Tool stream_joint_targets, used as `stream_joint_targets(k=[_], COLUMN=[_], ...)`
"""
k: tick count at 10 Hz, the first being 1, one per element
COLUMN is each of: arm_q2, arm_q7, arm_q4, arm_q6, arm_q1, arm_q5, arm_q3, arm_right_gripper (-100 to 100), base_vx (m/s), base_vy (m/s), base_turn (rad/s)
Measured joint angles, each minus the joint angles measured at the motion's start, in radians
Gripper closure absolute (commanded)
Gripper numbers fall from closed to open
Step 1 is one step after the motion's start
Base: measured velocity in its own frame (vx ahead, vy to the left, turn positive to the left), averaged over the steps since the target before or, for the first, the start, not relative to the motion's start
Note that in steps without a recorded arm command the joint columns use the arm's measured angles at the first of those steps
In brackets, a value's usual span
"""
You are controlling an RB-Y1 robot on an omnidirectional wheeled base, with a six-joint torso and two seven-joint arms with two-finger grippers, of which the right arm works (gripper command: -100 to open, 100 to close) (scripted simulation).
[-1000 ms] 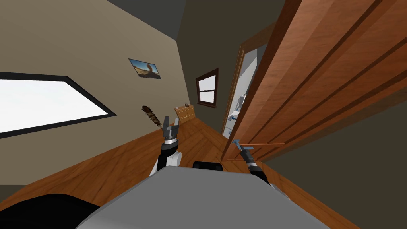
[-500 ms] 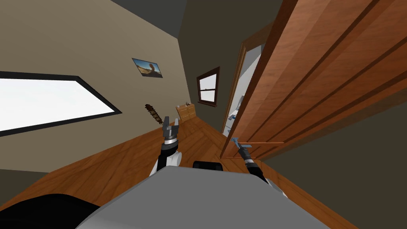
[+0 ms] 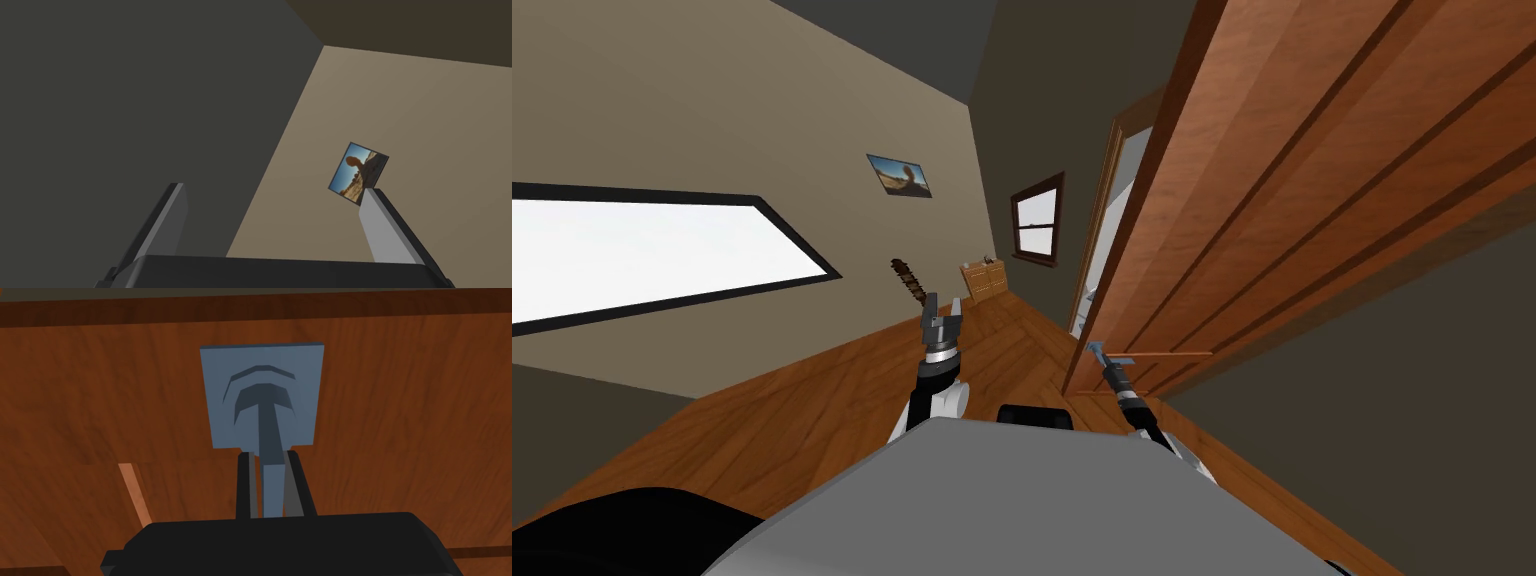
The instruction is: Pull the door open
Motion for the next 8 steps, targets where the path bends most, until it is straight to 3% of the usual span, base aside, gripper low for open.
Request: stream_joint_targets(k=[2, 3, 8], arm_q2=[0.007, -0.004, -0.051], arm_q7=[0.003, -0.003, -0.042], arm_q4=[-0.030, -0.028, 0.033], arm_q6=[0.025, 0.017, -0.075], arm_q1=[0.005, 0.012, 0.041], arm_q5=[0.009, 0.005, -0.012], arm_q3=[0.002, 0.000, -0.002], arm_right_gripper=[100, 100, 100], base_vx=[-0.066, -0.116, -0.167], base_vy=[-0.024, -0.007, -0.036], base_turn=[0.131, 0.199, 0.194])
